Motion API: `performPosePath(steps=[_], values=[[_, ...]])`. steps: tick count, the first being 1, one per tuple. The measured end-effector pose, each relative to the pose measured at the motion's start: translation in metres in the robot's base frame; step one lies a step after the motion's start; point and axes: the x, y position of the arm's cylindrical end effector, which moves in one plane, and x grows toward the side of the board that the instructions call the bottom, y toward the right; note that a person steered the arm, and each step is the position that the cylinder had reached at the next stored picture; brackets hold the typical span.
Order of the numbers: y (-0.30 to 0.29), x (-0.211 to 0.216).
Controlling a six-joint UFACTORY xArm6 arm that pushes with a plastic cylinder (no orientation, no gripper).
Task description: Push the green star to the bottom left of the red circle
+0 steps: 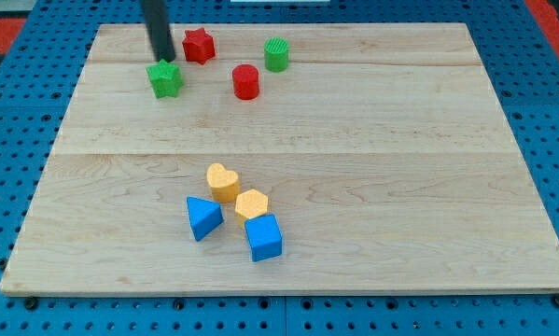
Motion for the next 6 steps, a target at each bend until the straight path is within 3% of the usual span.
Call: performPosePath(steps=[1, 2, 3, 5, 6], values=[[-0.017, 0.058], [-0.017, 0.029], [0.019, 0.004], [0.039, 0.071], [0.068, 0.072]])
